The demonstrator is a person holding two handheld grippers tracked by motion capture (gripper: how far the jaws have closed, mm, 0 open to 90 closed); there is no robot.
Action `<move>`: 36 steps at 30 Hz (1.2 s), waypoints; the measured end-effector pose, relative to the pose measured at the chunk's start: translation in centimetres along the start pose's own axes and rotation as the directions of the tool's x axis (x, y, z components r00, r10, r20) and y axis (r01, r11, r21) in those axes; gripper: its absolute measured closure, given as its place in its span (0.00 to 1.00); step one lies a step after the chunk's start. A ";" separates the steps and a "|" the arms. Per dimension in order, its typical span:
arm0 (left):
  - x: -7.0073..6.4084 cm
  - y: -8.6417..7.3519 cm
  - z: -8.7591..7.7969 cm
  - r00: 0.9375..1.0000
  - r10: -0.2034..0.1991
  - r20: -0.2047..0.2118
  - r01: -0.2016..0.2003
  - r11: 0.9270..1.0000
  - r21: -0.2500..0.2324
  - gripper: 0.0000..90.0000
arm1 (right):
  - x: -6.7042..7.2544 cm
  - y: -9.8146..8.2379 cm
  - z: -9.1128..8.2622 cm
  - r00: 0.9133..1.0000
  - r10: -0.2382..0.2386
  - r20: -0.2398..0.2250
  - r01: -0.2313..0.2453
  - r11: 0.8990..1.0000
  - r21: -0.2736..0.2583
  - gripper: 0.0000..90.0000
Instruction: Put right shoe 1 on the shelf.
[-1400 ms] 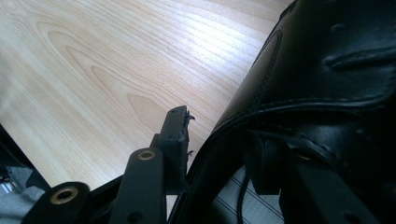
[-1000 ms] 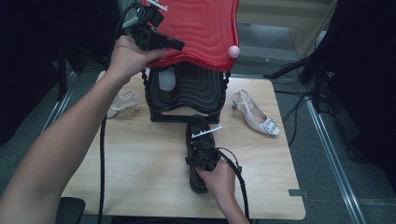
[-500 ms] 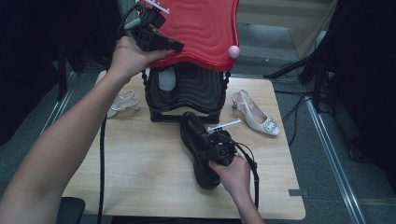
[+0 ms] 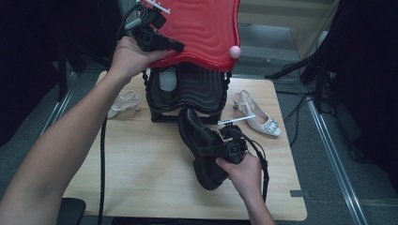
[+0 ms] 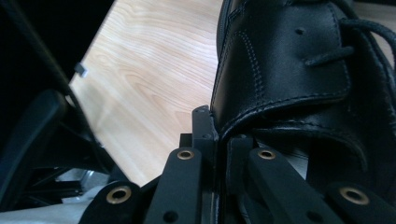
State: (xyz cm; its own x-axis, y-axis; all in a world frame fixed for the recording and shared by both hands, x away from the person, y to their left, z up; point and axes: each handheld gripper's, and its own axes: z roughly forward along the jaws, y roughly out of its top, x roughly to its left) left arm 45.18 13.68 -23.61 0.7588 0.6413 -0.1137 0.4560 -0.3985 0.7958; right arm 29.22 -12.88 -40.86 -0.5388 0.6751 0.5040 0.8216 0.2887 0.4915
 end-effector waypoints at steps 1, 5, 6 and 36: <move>0.0 0.0 0.0 1.000 0.001 0.000 -0.001 1.000 0.001 1.00 | 0.1 0.1 -0.5 1.000 0.003 -0.007 -0.003 1.000 -0.009 0.98; -0.1 0.1 0.1 1.000 0.002 -0.004 -0.001 1.000 0.003 1.00 | 0.6 0.5 -2.2 1.000 -0.014 -0.012 0.014 0.999 -0.036 0.98; -0.1 0.0 0.1 1.000 0.000 -0.004 0.000 1.000 0.002 1.00 | 0.8 0.6 -2.6 1.000 -0.013 -0.013 0.013 0.999 -0.044 0.98; -0.1 0.0 0.3 1.000 -0.006 0.006 0.006 1.000 -0.005 1.00 | 1.1 9.3 -0.4 0.963 -0.067 0.259 0.144 0.947 -0.289 0.97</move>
State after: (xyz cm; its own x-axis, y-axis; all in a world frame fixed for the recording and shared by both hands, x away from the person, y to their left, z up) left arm 45.21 13.42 -23.73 0.7589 0.6396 -0.1223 0.4584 -0.3913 0.7979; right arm 36.20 -9.73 -35.38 -0.5261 0.8070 0.2684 0.6465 0.1744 0.7427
